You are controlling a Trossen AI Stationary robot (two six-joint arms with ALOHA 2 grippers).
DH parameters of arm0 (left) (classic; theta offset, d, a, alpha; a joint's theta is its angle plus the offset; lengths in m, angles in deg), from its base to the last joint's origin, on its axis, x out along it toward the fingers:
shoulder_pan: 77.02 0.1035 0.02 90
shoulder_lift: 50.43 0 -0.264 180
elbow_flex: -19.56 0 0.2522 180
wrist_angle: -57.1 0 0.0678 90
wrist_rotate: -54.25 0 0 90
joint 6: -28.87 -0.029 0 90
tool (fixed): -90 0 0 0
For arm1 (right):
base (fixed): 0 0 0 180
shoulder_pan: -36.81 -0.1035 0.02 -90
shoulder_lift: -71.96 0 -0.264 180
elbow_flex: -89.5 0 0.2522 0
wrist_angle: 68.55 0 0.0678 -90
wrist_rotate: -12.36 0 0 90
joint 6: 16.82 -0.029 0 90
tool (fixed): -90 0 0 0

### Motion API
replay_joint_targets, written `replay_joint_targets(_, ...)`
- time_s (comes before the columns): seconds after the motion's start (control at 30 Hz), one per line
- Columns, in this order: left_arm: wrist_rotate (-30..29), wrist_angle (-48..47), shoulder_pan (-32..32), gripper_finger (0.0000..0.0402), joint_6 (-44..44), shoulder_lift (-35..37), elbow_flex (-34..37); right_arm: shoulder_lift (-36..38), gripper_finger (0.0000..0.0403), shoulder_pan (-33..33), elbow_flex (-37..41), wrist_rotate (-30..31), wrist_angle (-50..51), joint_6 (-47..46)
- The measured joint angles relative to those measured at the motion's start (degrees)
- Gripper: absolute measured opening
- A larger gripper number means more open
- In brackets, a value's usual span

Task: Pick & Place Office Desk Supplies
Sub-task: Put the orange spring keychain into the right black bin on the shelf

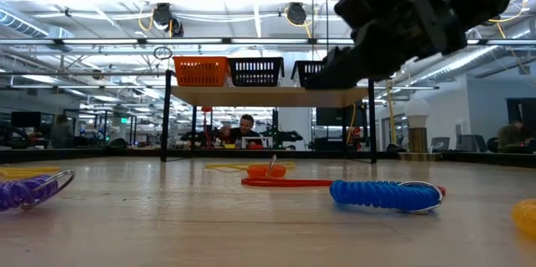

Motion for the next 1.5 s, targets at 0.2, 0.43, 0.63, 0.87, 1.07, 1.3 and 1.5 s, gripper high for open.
replay_joint_targets(0.2,-0.02,-0.09,0.00,0.0196,-1.21,0.00,0.00,-4.19,0.0181,0.13,-0.04,-4.02,-0.82,0.92)
replay_joint_targets(0.43,-0.02,-0.09,0.00,0.0195,-2.32,0.00,0.00,-9.77,0.0180,0.16,-0.15,-5.11,-8.42,1.74)
replay_joint_targets(0.63,-0.04,-0.07,0.00,0.0195,-1.97,0.00,0.00,-16.14,0.0180,-0.71,-5.73,-5.11,-9.60,1.59)
replay_joint_targets(0.87,-0.07,-0.69,0.00,0.0195,-1.03,0.02,0.00,-19.97,0.0177,-1.09,-10.22,-4.93,-1.14,4.99)
replay_joint_targets(1.07,-0.11,-2.29,0.00,0.0195,-0.37,0.02,0.00,-19.75,0.0176,-1.02,-10.56,-3.39,-0.01,6.78)
replay_joint_targets(1.3,-0.11,-2.14,0.00,0.0195,0.11,0.02,0.00,-19.73,0.0174,-1.12,-10.56,-3.34,0.47,8.81)
replay_joint_targets(1.5,-0.11,-2.16,0.00,0.0195,0.25,0.02,0.00,-19.73,0.0168,-2.61,-10.56,-0.12,-0.13,12.38)
